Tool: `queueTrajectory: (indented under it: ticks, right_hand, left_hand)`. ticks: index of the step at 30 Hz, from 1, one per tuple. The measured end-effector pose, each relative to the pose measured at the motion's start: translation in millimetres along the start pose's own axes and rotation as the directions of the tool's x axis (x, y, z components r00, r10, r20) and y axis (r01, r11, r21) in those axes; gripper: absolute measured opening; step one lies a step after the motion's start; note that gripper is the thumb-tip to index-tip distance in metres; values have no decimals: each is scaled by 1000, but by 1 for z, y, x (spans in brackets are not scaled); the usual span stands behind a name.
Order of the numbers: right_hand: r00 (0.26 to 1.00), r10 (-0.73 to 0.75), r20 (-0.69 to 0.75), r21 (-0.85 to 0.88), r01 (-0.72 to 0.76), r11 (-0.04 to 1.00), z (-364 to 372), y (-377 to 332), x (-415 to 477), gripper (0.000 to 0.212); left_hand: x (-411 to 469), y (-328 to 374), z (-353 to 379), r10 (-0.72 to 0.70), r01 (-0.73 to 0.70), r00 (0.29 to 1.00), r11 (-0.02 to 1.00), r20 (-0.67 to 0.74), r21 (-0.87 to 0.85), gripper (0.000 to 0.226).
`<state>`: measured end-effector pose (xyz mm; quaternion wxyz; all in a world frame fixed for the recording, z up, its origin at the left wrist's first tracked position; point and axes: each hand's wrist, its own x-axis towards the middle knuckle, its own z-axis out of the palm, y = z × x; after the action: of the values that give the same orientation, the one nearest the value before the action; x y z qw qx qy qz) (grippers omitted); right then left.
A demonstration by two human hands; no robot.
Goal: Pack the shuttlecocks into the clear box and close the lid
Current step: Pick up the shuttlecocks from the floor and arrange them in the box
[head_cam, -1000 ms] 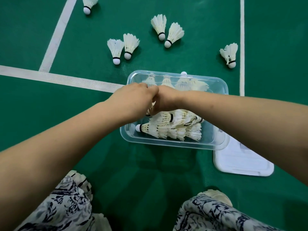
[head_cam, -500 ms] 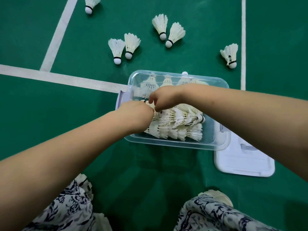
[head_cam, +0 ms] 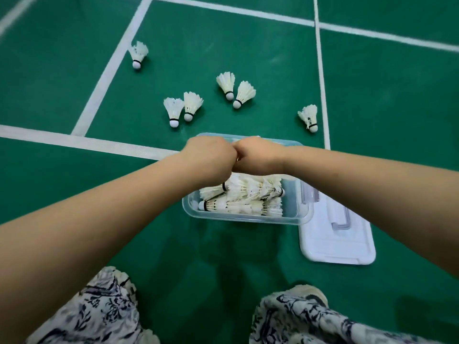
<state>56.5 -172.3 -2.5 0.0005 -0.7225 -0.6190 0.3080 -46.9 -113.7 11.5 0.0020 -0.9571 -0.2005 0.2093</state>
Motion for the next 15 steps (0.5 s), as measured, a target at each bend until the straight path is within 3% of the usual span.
queueTrajectory:
  ticks: [8, 15]
  right_hand:
    - [986, 95, -134, -100, -109, 989, -46, -24, -44, 29]
    - [947, 149, -286, -85, -180, 980, -72, -22, -58, 30]
  left_hand:
    - [-25, -18, -62, -11, 20, 995, 996, -104, 88, 24]
    - [-13, -18, -92, -22, 7, 976, 997, -215, -72, 26]
